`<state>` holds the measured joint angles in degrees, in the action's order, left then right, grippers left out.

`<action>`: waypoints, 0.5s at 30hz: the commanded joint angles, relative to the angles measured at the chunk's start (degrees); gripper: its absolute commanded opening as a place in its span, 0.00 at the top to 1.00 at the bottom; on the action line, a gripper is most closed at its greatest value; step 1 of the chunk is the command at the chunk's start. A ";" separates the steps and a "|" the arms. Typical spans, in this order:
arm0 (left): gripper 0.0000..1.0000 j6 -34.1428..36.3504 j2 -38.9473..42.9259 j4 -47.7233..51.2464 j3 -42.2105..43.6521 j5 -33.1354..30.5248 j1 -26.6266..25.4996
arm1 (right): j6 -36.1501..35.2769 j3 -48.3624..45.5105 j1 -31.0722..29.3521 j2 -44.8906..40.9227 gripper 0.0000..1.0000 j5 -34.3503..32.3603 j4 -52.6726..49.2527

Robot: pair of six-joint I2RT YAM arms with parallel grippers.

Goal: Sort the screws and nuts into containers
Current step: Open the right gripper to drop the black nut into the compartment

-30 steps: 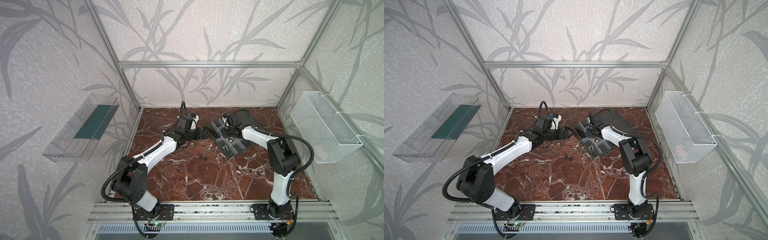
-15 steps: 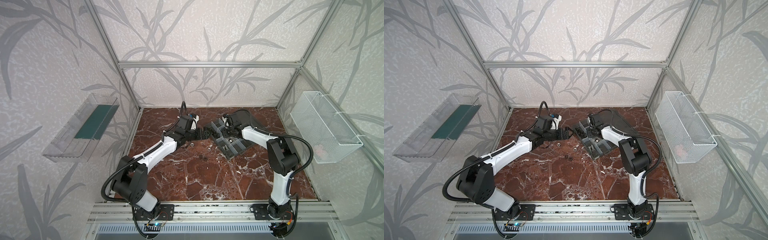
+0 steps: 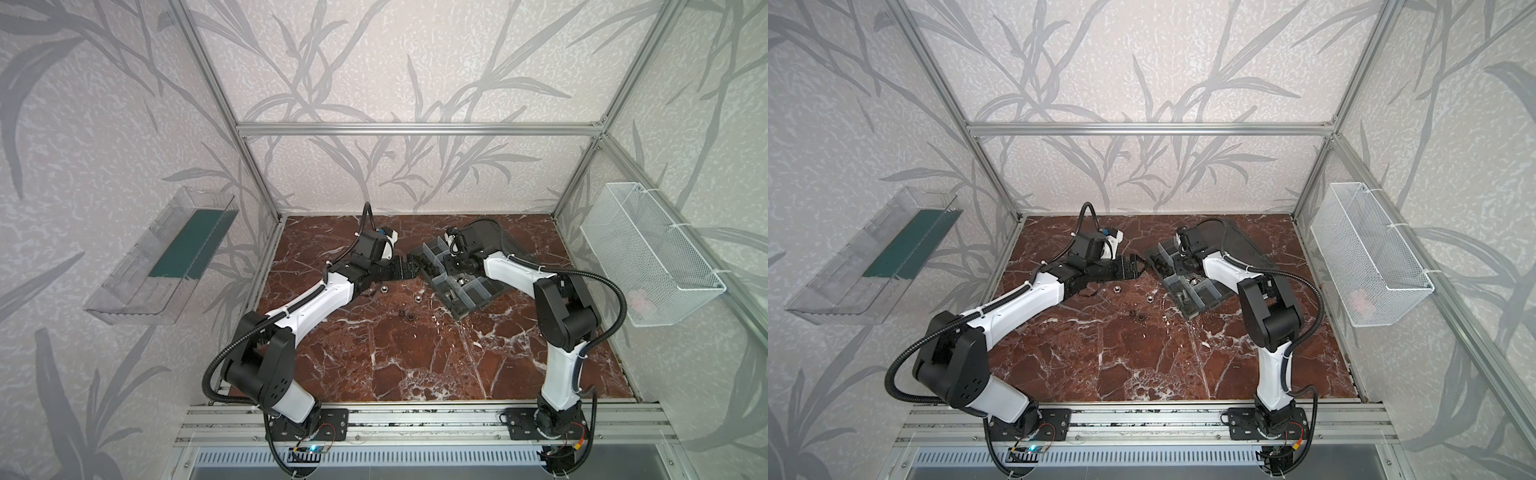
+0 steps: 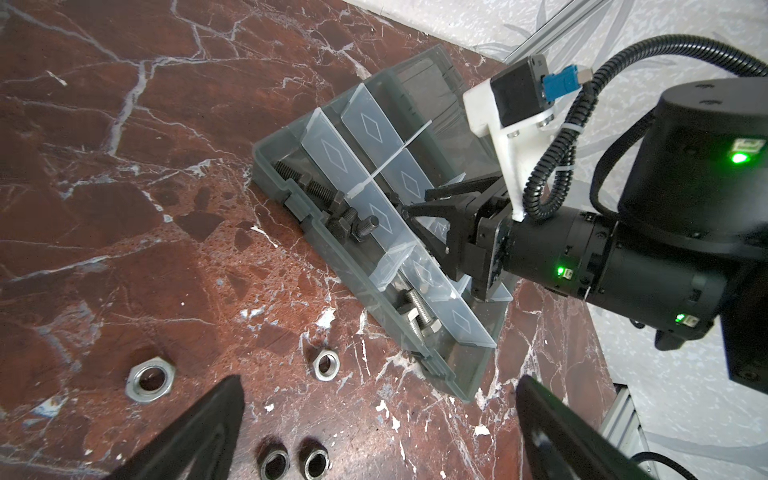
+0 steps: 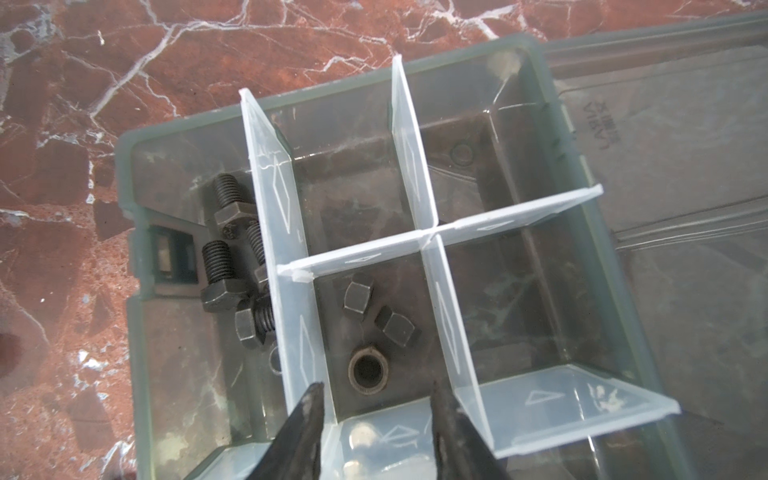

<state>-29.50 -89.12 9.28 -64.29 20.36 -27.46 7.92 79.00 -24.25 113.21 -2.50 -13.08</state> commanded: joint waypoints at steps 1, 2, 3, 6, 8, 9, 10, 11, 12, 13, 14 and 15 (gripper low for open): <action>0.01 4.37 2.22 3.46 -1.83 -3.80 -0.90 | 0.76 -0.61 0.28 -3.30 0.55 -0.01 1.20; 0.01 5.12 2.66 4.25 -2.06 -4.66 -0.96 | 0.88 -0.86 0.26 -3.99 0.55 -0.21 1.42; 0.00 5.70 3.09 4.74 -2.23 -5.32 -0.93 | 0.95 -1.19 0.26 -4.65 0.54 -0.31 1.60; 0.00 7.18 4.37 5.18 -2.07 -6.91 -0.97 | 1.46 -1.94 0.26 -6.83 0.54 -0.14 2.05; 0.00 7.93 4.99 5.49 -2.07 -7.69 -0.95 | 1.82 -2.59 0.26 -8.52 0.53 0.03 2.30; 0.00 8.20 5.09 5.68 -2.15 -7.93 -0.93 | 1.97 -2.84 0.32 -9.25 0.52 0.07 2.43; 0.00 8.47 5.25 5.83 -2.15 -8.18 -0.95 | 2.09 -3.23 0.26 -10.09 0.52 0.13 2.45; 0.00 8.78 5.37 5.93 -2.23 -8.39 -0.93 | 2.26 -3.54 0.26 -11.02 0.52 0.13 2.62; 0.00 9.05 5.42 5.99 -2.28 -8.64 -0.93 | 2.41 -4.03 0.26 -11.73 0.52 0.13 2.79; 0.00 9.35 5.54 6.11 -2.26 -8.84 -0.97 | 2.60 -4.56 0.28 -12.59 0.52 0.15 3.04; 0.00 9.89 5.54 6.24 -2.41 -8.82 -0.93 | 2.78 -5.01 0.28 -13.40 0.51 0.30 3.28; 0.00 10.40 5.49 6.32 -2.50 -8.84 -0.94 | 2.88 -5.45 0.28 -13.98 0.51 0.53 3.45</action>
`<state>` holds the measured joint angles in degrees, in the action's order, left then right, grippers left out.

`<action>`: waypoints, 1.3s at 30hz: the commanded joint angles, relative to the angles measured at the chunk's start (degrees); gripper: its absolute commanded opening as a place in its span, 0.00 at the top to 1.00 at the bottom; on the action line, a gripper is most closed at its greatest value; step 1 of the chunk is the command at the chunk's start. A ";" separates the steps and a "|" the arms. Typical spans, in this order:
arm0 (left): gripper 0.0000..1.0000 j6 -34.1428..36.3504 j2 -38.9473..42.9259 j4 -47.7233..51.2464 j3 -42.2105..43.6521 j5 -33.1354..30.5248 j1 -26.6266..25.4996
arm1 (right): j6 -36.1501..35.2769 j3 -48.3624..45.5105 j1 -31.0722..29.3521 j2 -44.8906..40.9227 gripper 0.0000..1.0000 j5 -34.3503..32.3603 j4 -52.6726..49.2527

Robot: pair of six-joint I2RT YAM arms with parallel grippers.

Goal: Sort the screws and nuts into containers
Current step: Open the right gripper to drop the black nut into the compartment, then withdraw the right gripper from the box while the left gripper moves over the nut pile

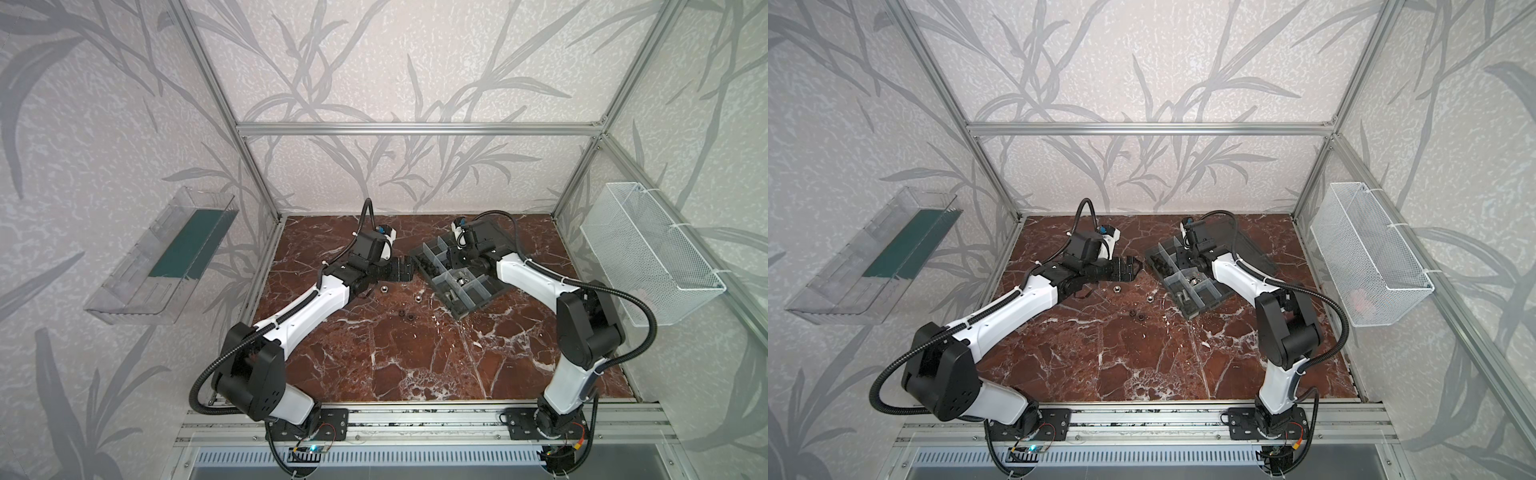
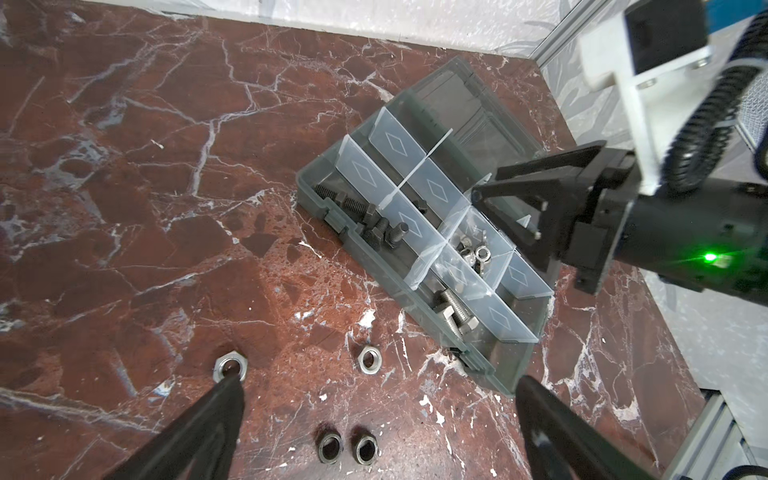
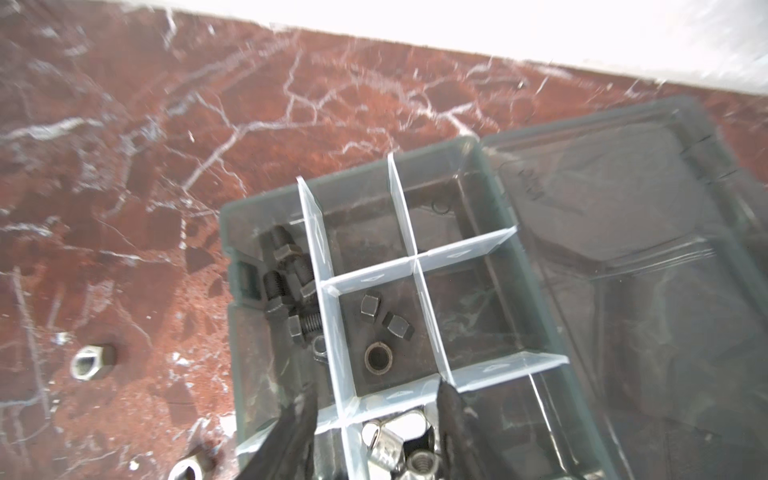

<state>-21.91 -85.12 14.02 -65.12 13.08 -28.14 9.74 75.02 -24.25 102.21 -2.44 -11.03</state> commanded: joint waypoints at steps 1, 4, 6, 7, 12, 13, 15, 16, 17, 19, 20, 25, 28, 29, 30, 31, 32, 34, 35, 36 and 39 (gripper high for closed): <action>0.01 3.29 1.40 1.95 -2.03 -1.88 -0.34 | 0.97 -2.01 0.18 -3.77 0.51 0.95 1.68; 0.01 5.08 0.95 5.29 -4.00 -4.26 -0.36 | 1.67 -3.74 -0.10 -6.01 0.50 1.48 2.17; 0.00 6.20 1.09 6.65 -4.56 -6.64 -0.35 | 2.16 -5.18 -0.81 -7.31 0.50 1.17 2.82; 0.00 6.71 1.47 6.87 -4.49 -7.61 -0.31 | 2.50 -6.13 -1.18 -8.06 0.50 1.03 3.29; 0.00 8.33 2.94 6.32 -3.13 -10.82 -0.40 | 2.90 -8.24 -3.65 -10.80 0.49 0.30 3.51; 0.01 8.53 3.09 6.57 -2.98 -11.83 -0.57 | 3.00 -8.93 -4.01 -11.39 0.49 0.24 3.64; 0.01 9.05 3.29 7.46 -3.09 -15.75 -1.09 | 3.36 -10.55 -4.80 -12.90 0.49 0.32 3.95; 0.00 9.22 3.51 7.75 -2.93 -19.13 -1.58 | 3.47 -11.42 -5.36 -13.73 0.48 0.10 4.11; 0.00 9.75 3.55 7.98 -2.75 -22.40 -2.18 | 3.32 -12.31 -5.93 -14.41 0.48 -0.40 4.17; 0.01 11.46 3.82 8.21 -2.58 -26.87 -3.35 | 2.38 -13.64 -7.66 -15.85 0.47 -2.50 4.20; 0.00 11.71 3.91 7.97 -2.35 -29.46 -3.91 | 2.01 -14.17 -8.41 -16.30 0.47 -3.36 4.25; 0.01 8.51 4.43 8.24 -1.80 -41.01 -5.72 | 2.60 -17.01 -10.71 -17.76 0.44 -3.70 4.40; 0.00 4.72 5.24 10.19 -1.92 -43.63 -6.23 | 3.42 -19.78 -11.30 -19.42 0.42 -3.11 5.04; 0.00 3.58 5.41 11.88 -2.50 -43.22 -6.30 | 3.19 -20.44 -11.35 -19.80 0.42 -2.94 4.98; 0.00 2.58 5.62 13.53 -3.15 -43.23 -6.31 | 2.97 -20.89 -11.39 -19.99 0.40 -2.86 4.76; 0.01 1.82 5.71 15.27 -4.08 -42.95 -6.36 | 2.68 -21.08 -11.35 -20.04 0.38 -2.84 4.26; 0.00 2.00 5.91 17.00 -4.96 -42.18 -6.45 | 2.61 -21.28 -11.35 -20.02 0.37 -2.84 3.85; 0.00 2.82 6.89 17.77 -5.16 -41.73 -6.58 | 2.76 -22.04 -11.35 -20.21 0.30 -2.03 4.42; 0.01 5.35 7.96 16.75 -4.08 -39.74 -6.58 | 2.98 -22.66 -11.49 -20.33 0.26 -1.72 5.26; 0.00 7.24 9.40 14.94 -2.35 -38.02 -6.58 | 3.17 -22.98 -11.58 -20.34 0.24 -1.52 5.73; 0.01 5.00 14.01 10.89 3.07 -38.39 -6.51 | 3.27 -23.00 -11.70 -20.04 0.13 -1.02 5.97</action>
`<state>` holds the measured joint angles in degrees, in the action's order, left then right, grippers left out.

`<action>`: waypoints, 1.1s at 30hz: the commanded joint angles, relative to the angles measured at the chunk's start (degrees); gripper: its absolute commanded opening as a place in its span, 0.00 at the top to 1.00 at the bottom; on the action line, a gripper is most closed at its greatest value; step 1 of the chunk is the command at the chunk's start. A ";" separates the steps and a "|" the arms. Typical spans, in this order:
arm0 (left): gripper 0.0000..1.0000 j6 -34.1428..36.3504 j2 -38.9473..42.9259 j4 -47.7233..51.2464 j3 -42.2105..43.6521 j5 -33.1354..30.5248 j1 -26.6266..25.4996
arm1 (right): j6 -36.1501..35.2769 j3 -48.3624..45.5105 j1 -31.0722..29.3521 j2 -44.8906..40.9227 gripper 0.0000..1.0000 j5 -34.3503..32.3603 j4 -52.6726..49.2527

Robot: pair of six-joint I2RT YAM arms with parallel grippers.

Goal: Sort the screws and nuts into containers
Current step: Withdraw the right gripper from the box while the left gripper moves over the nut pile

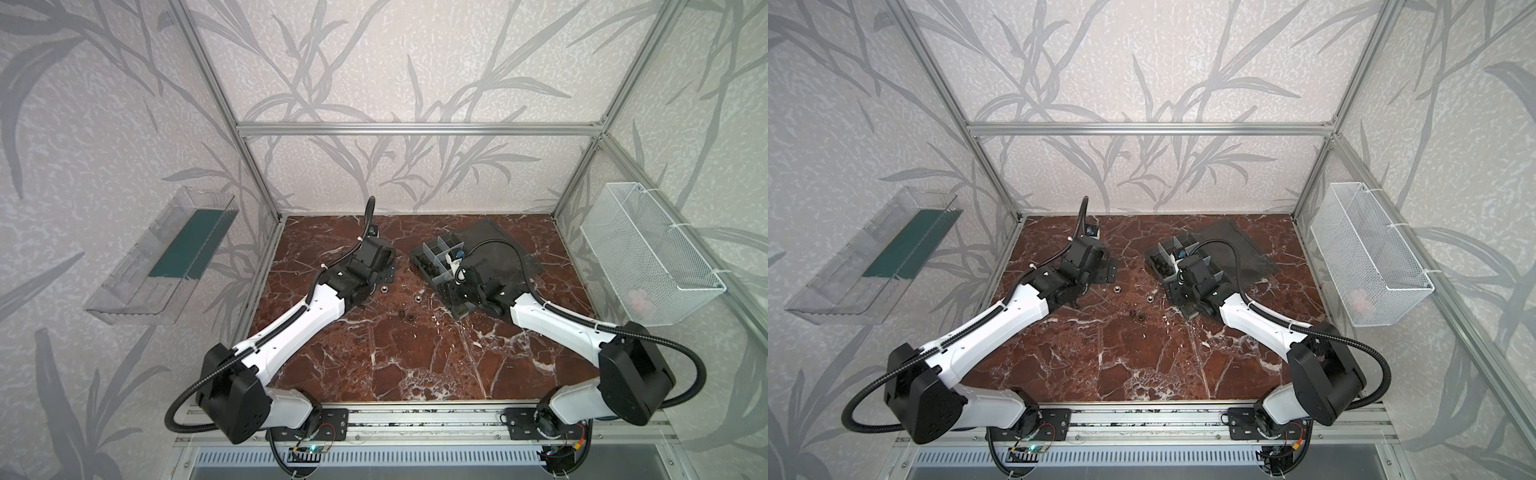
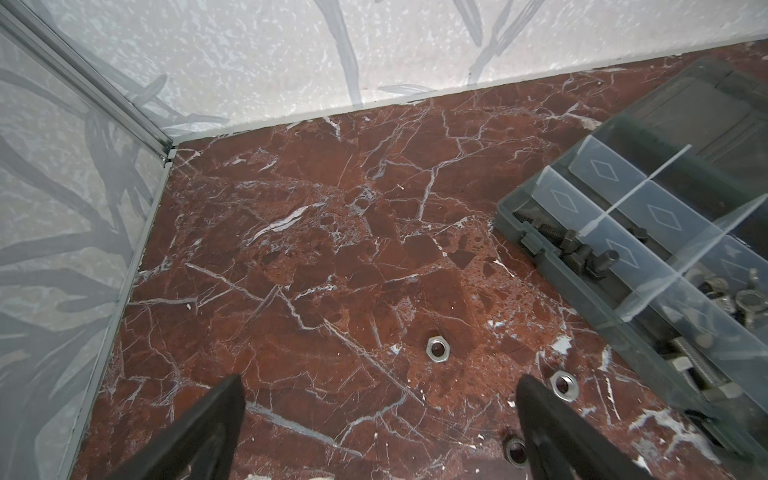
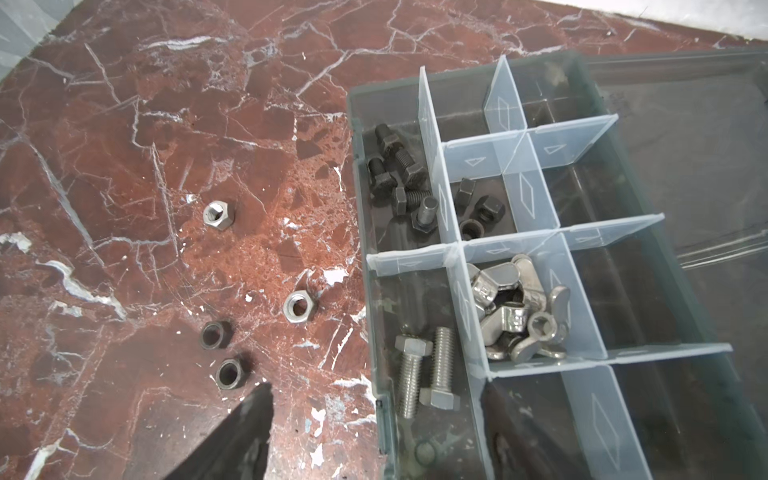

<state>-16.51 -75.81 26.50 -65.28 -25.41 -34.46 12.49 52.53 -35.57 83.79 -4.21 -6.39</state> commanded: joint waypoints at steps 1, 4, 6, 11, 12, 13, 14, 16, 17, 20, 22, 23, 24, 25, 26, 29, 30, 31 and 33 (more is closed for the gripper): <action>0.00 -0.04 5.96 -2.19 4.62 0.86 -0.21 | 0.52 -0.50 -0.52 -1.65 0.10 0.93 1.27; 0.01 -2.46 7.90 -2.10 7.06 1.74 -0.17 | 0.52 -0.89 -0.91 -2.76 0.01 1.13 1.29; 0.01 -4.57 7.07 0.63 6.70 2.07 -0.23 | 0.35 -1.42 -1.40 -3.87 0.01 1.07 1.21; 0.01 -8.41 2.57 4.93 6.07 10.02 -0.20 | 0.10 -3.86 -2.18 -7.24 0.01 0.25 2.00; 0.01 -9.70 1.43 5.23 6.21 11.74 -0.23 | -0.08 -4.52 -2.13 -7.83 0.01 0.12 2.41; 0.01 -10.86 0.45 5.59 6.23 13.12 -0.22 | -0.26 -5.14 -2.24 -8.38 0.01 -0.08 2.74; 0.01 -11.55 -0.51 5.76 6.41 15.07 -0.26 | -0.40 -5.84 -2.22 -8.91 0.01 -0.42 3.28; 0.00 -11.73 -1.81 4.83 7.35 20.21 -0.34 | -0.80 -6.56 -2.24 -9.47 0.01 -1.13 4.04; 0.01 -12.38 -2.41 4.22 7.77 21.79 -0.43 | -1.05 -6.42 -2.23 -9.73 0.01 -1.33 3.80; 0.00 -13.47 -3.71 1.90 9.35 25.61 -0.55 | -1.15 -6.95 -2.22 -10.39 0.01 -1.67 4.51; 0.01 -14.10 -5.36 1.53 9.87 26.69 -0.61 | -1.15 -7.27 -2.22 -10.49 0.01 -1.85 4.85; 0.01 -14.09 -6.53 1.79 9.75 26.97 -0.61 | -1.19 -7.22 -2.24 -10.35 0.01 -1.84 4.95; 0.00 -14.11 -7.69 2.18 9.44 27.16 -0.61 | -1.24 -7.27 -2.29 -10.18 0.01 -1.94 4.98; 0.01 -14.21 -8.99 2.84 9.17 27.36 -0.69 | -1.30 -7.15 -2.22 -10.04 0.01 -2.03 4.92; 0.01 -14.29 -10.20 2.88 8.93 27.95 -0.79 | -1.33 -7.18 -2.22 -9.91 0.01 -2.06 4.89; 0.01 -14.48 -13.61 3.35 7.96 28.27 -1.31 | -1.28 -7.35 -2.22 -9.89 0.01 -2.07 5.18; 0.00 -14.51 -14.56 3.66 7.50 27.93 -1.45 | -1.32 -7.42 -2.22 -9.79 0.01 -2.09 5.25; 0.01 -14.49 -15.69 3.99 6.98 27.71 -1.49 | -1.27 -7.49 -2.22 -9.66 0.01 -2.12 5.49; 0.01 -14.79 -17.50 4.43 6.02 27.13 -1.56 | -1.32 -7.46 -2.22 -9.44 0.01 -2.21 5.51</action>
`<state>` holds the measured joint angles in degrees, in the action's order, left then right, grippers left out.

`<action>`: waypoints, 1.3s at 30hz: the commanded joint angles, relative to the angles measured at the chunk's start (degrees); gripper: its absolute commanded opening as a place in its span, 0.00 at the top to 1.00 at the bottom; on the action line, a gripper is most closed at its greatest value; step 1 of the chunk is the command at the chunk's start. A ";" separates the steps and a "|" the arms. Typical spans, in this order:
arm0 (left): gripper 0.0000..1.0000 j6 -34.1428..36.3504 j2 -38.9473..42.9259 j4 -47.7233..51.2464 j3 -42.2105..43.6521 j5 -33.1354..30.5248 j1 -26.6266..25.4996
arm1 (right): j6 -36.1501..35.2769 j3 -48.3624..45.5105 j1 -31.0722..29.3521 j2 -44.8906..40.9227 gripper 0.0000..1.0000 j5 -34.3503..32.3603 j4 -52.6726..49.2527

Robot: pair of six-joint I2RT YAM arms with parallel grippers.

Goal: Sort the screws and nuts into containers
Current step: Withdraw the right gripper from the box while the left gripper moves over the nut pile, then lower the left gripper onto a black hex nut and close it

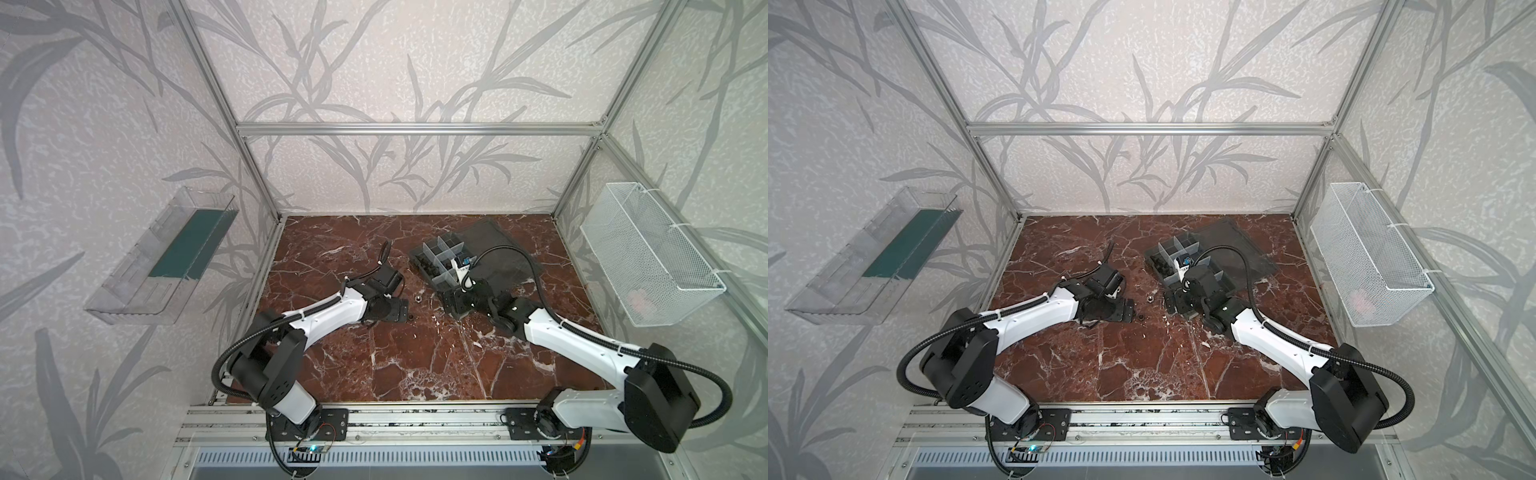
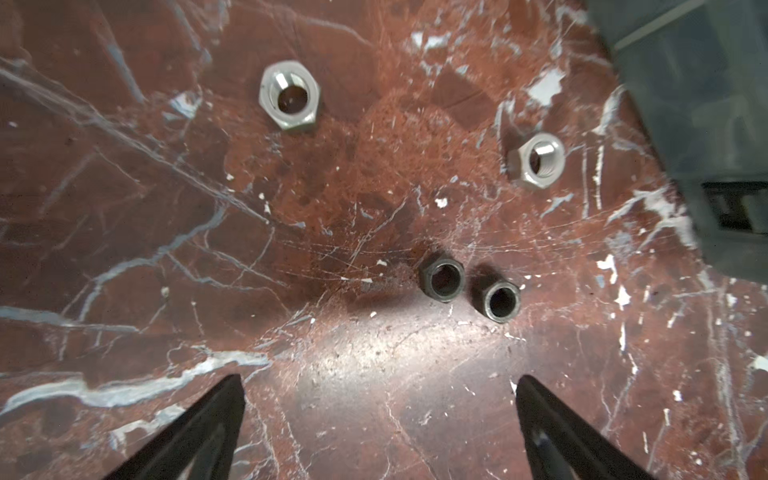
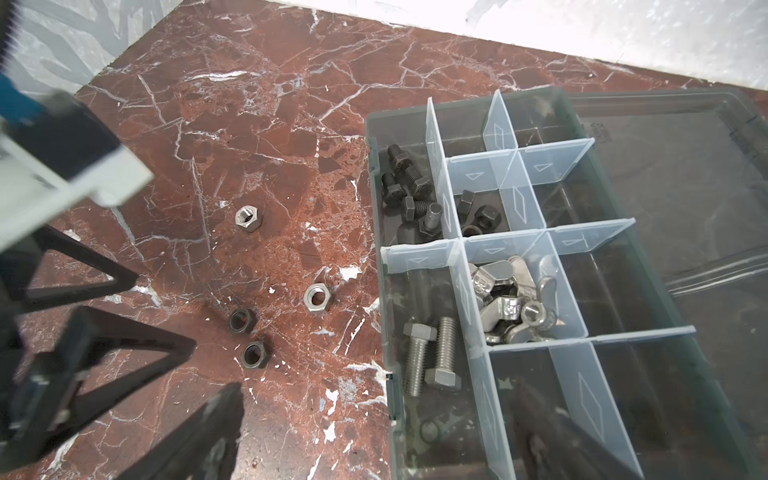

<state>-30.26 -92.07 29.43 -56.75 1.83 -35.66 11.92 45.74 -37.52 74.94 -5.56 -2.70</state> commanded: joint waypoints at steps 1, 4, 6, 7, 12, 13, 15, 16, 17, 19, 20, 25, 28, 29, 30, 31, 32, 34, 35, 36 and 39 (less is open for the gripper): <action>0.01 -1.49 -2.20 1.55 -3.02 -0.23 -0.37 | -0.80 -0.63 -0.28 -0.58 0.01 -0.81 1.79; 0.01 -2.23 -5.05 1.42 -4.77 0.60 -0.47 | -0.77 -0.81 -0.28 -0.82 0.01 -0.87 1.91; 0.01 -2.72 -6.75 1.34 -5.87 0.85 -0.79 | -0.82 -0.84 -0.28 -0.94 0.01 -1.11 1.99; 0.01 -2.92 -7.58 1.22 -6.47 0.98 -0.89 | -0.80 -0.86 -0.32 -0.89 0.01 -1.20 1.99; 0.00 -3.67 -11.11 1.93 -9.28 -0.28 -1.14 | -0.76 -0.89 -0.28 -0.52 0.01 -0.94 2.16; 0.00 -3.97 -11.35 2.08 -9.50 -0.91 -1.12 | -0.74 -0.84 -0.28 -0.56 0.01 -0.94 2.17; 0.03 -4.17 -12.09 1.86 -9.86 -1.29 -1.10 | -0.75 -1.08 -0.28 -0.82 0.01 -1.11 2.28; 0.04 -4.32 -12.32 1.73 -9.94 -1.30 -1.14 | -0.80 -1.28 -0.30 -1.08 0.01 -1.04 2.56; 0.06 -4.51 -12.48 1.46 -9.92 -1.29 -1.09 | -0.84 -1.51 -0.30 -1.43 0.01 -1.03 2.76; 0.10 -4.76 -12.92 0.94 -9.94 -1.01 -1.15 | -1.02 -1.92 -0.28 -2.03 0.01 -0.71 3.43; 0.13 -4.80 -13.04 0.68 -9.97 -0.90 -1.08 | -1.18 -2.13 -0.32 -2.25 0.01 -0.15 3.65; 0.23 -4.68 -14.08 0.11 -10.39 0.08 -1.13 | -1.01 -2.37 -0.28 -1.47 0.01 4.97 5.77; 0.29 -4.55 -14.36 0.19 -10.25 -0.15 -1.15 | -0.76 -2.49 -0.28 -1.11 0.01 6.18 6.47; 0.31 -4.48 -14.36 0.09 -10.16 -0.34 -1.09 | -0.68 -2.49 -0.28 -1.06 0.01 6.13 6.48; 0.35 -4.39 -14.45 0.14 -10.14 -0.25 -1.15 | -0.72 -2.49 -0.28 -0.98 0.01 6.09 6.54; 0.37 -4.42 -14.56 0.10 -10.15 -0.33 -1.11 | -0.67 -2.51 -0.28 -0.93 0.01 6.03 6.55; 0.39 -4.37 -14.71 0.10 -10.20 -0.33 -1.00 | -0.67 -2.49 -0.30 -0.90 0.01 6.09 6.60; 0.42 -4.52 -14.98 0.05 -10.42 -0.34 -1.09 | -0.57 -2.47 -0.32 -0.83 0.01 6.17 6.68; 0.43 -4.54 -15.17 0.01 -10.48 -0.34 -1.04 | -0.54 -2.49 -0.29 -0.67 0.01 6.18 6.70; 0.46 -4.54 -15.39 0.01 -10.57 -0.18 -1.13 | -0.58 -2.49 -0.28 -0.69 0.01 6.11 6.65; 0.50 -4.79 -15.63 -0.07 -10.49 0.38 -1.10 | -0.50 -2.52 -0.28 -0.58 0.01 5.62 6.68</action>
<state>-34.59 -106.17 28.62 -66.39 1.83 -36.69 11.29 43.72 -37.52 74.63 0.08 2.79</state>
